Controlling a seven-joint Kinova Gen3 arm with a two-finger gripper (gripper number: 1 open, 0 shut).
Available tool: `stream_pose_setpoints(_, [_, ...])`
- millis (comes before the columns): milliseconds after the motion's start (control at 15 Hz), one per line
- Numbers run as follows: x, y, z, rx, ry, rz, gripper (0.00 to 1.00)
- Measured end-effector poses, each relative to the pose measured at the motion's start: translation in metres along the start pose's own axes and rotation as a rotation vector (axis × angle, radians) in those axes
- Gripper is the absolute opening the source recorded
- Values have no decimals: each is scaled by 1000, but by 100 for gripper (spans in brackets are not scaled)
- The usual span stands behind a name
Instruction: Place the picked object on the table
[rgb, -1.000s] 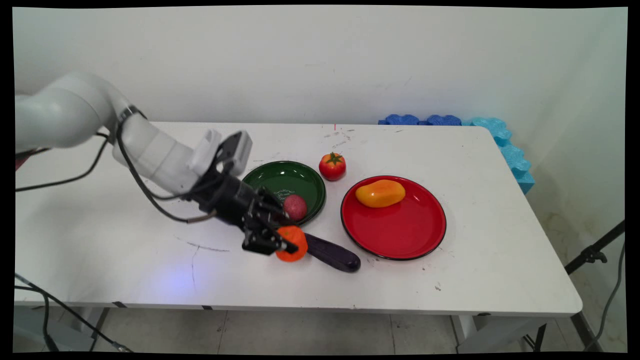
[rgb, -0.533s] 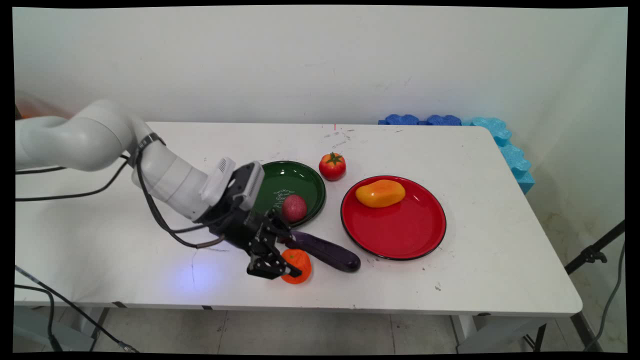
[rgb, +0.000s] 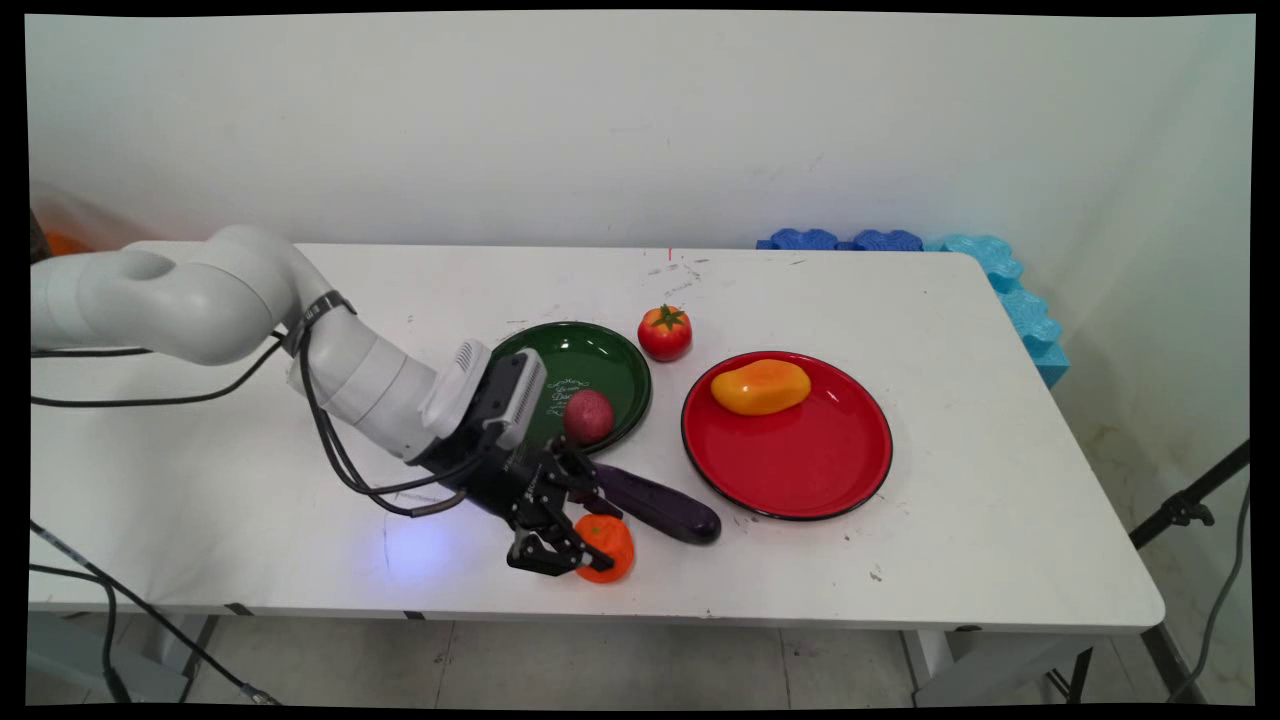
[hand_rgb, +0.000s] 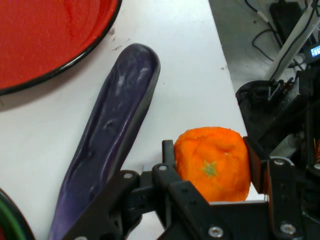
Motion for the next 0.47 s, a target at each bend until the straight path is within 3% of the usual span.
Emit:
stream_pose_setpoints(200, [0, 0, 4, 0, 1, 11, 0])
stream_pose_setpoints(267, [-1, 0, 5, 0, 0, 15, 100])
stream_pose_setpoints(467, [-1, 0, 6, 2, 1, 24, 100])
